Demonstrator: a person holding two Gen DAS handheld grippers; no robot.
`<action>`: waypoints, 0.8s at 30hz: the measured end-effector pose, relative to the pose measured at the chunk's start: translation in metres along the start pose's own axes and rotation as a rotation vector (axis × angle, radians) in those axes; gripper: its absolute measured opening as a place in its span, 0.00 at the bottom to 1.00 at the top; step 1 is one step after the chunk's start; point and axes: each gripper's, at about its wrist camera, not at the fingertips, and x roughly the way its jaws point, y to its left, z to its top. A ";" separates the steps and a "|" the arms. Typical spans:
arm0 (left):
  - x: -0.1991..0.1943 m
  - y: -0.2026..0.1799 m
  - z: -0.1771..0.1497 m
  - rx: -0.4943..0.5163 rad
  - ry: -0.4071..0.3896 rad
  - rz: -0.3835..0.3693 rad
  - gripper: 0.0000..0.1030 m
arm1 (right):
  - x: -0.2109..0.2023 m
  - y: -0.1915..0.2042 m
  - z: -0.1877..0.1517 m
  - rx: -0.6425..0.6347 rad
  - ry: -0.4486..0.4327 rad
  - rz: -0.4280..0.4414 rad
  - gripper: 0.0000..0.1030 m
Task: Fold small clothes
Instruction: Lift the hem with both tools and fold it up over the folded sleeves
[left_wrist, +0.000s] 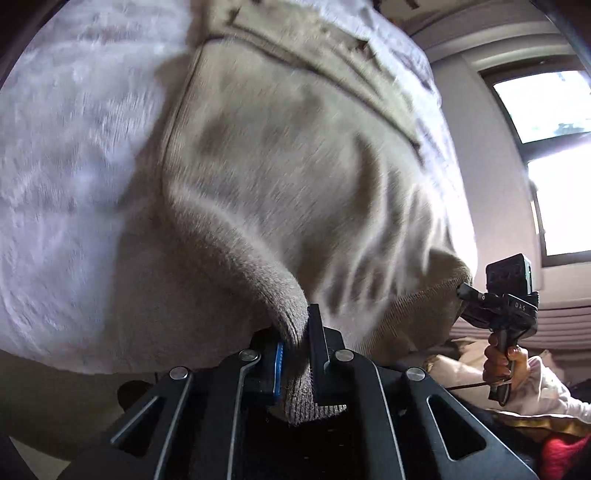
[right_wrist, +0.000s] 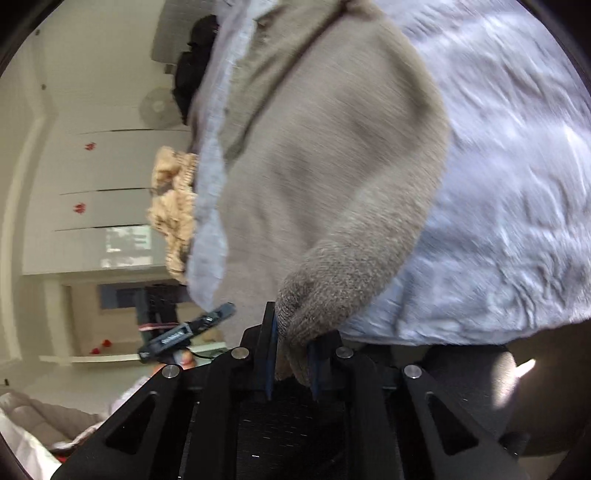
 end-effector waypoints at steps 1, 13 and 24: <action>-0.004 -0.003 0.004 0.001 -0.012 -0.010 0.11 | -0.002 0.009 0.006 -0.012 -0.010 0.023 0.14; -0.060 -0.038 0.095 -0.008 -0.234 -0.115 0.11 | -0.034 0.090 0.097 -0.125 -0.132 0.188 0.14; -0.035 -0.041 0.239 -0.015 -0.371 -0.046 0.11 | -0.036 0.097 0.241 -0.111 -0.200 0.216 0.14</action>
